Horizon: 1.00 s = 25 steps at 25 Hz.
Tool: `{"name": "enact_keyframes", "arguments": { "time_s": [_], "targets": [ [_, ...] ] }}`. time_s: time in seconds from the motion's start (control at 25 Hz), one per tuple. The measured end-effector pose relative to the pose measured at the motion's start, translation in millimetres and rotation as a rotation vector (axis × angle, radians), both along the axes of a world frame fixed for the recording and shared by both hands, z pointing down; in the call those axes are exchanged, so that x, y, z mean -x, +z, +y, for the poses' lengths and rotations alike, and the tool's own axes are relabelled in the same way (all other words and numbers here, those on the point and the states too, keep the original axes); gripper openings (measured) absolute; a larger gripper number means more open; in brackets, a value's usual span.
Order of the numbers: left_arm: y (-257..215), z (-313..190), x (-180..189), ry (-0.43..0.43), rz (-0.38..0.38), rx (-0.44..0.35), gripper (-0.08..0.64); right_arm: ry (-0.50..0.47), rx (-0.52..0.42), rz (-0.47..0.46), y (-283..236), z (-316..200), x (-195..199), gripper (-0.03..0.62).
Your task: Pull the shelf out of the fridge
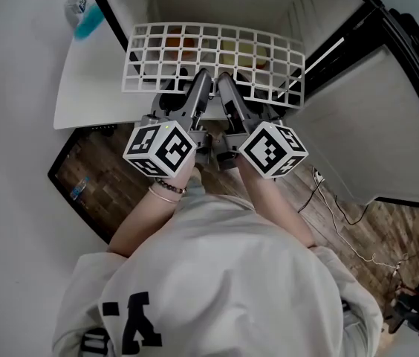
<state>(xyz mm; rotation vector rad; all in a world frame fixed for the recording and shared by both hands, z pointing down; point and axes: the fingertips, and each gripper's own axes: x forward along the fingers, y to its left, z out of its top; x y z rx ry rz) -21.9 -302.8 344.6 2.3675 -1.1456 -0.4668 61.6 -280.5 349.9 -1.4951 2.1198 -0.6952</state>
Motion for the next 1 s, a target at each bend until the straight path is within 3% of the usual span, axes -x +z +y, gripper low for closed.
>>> {"name": "enact_keyframes", "arguments": {
  "time_s": [0.36, 1.0],
  "targets": [
    [14, 25, 4, -0.007, 0.024, 0.044, 0.215, -0.004, 0.030, -0.006, 11, 23, 3, 0.156],
    [6, 53, 9, -0.013, 0.015, 0.014, 0.213, -0.005, 0.028, -0.035, 7, 52, 8, 0.155]
  ]
}}
